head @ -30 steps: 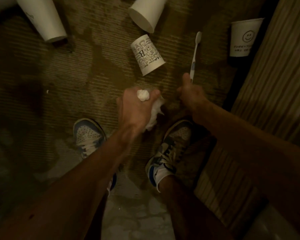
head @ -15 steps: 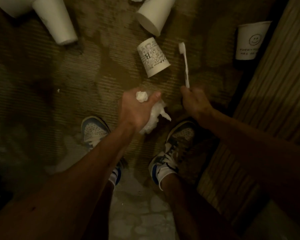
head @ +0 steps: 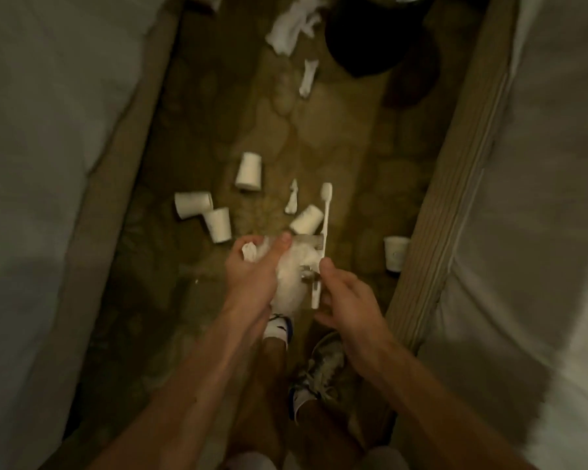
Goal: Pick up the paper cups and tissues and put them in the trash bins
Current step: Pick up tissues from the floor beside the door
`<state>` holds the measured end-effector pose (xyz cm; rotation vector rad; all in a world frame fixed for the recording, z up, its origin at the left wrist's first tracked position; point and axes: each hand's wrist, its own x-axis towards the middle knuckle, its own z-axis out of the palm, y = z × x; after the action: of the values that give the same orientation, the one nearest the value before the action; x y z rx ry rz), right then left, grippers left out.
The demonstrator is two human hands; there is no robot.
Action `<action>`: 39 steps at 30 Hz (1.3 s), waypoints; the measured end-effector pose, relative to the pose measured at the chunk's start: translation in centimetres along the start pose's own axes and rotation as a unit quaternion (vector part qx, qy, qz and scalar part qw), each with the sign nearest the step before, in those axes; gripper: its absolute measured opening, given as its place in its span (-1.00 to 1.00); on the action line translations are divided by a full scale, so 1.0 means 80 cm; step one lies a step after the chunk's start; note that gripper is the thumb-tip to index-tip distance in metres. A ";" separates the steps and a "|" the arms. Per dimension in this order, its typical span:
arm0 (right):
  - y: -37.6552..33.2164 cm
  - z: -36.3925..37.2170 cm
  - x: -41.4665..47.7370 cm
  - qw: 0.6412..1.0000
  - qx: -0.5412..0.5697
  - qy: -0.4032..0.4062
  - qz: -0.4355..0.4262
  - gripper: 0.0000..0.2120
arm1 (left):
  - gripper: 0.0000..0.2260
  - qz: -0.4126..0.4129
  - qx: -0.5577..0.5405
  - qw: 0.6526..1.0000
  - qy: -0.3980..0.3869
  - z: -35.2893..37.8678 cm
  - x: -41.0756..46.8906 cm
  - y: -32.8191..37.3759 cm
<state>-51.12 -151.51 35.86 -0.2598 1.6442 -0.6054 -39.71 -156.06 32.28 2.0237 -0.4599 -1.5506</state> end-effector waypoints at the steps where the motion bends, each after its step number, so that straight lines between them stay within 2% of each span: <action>1: -0.024 0.004 -0.008 0.999 0.035 -0.016 0.005 -0.51 | -0.76 0.007 -0.021 1.000 -0.012 0.006 -0.006 0.024; 4: -0.095 0.015 -0.022 0.993 0.111 -0.042 -0.003 -0.56 | -0.82 0.048 -0.044 0.997 -0.042 0.028 -0.018 0.093; 6: -0.132 0.024 -0.024 0.994 0.101 -0.029 -0.021 -0.59 | -0.87 0.062 -0.056 0.996 -0.043 0.035 -0.020 0.129; 9: -0.185 0.032 -0.022 0.996 0.075 -0.011 -0.055 -0.66 | -0.93 0.068 -0.044 0.993 -0.086 0.047 -0.017 0.179; 13: -0.238 0.027 -0.011 0.994 0.062 0.005 -0.093 -0.62 | -0.63 0.095 -0.018 0.987 -0.130 0.060 -0.005 0.228; 15: -0.259 0.019 0.002 0.993 0.067 0.014 -0.093 -0.62 | -0.57 0.112 0.023 0.982 -0.148 0.070 0.004 0.247; 20: -0.315 -0.007 0.061 0.988 0.064 0.096 -0.098 -0.92 | -0.68 0.100 0.118 0.961 -0.227 0.118 0.039 0.297; 22: -0.343 -0.020 0.099 0.985 0.056 0.115 -0.119 -0.87 | -0.78 0.116 0.087 0.959 -0.244 0.147 0.061 0.317; 25: -0.389 -0.040 0.165 0.982 0.060 0.131 -0.119 -0.72 | -0.76 0.173 0.057 0.966 -0.184 0.193 0.104 0.342; 27: -0.421 -0.054 0.213 0.984 0.045 0.134 -0.108 -0.73 | -0.74 0.207 0.049 0.967 -0.140 0.230 0.137 0.359; 30: -0.462 -0.083 0.286 0.979 0.003 0.174 -0.104 -0.80 | -0.80 0.218 0.074 0.965 -0.125 0.297 0.186 0.384; 33: -0.502 -0.112 0.358 0.977 -0.019 0.200 -0.068 -0.79 | -0.78 0.205 0.097 0.963 -0.148 0.359 0.235 0.405; 39: -0.536 -0.149 0.461 0.992 0.017 0.121 0.036 -0.74 | -0.79 0.184 0.219 0.947 -0.149 0.438 0.328 0.409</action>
<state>-76.45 -202.79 27.71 -0.1054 1.8656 -0.6284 -64.20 -204.43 25.25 1.8555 -1.3225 -1.6159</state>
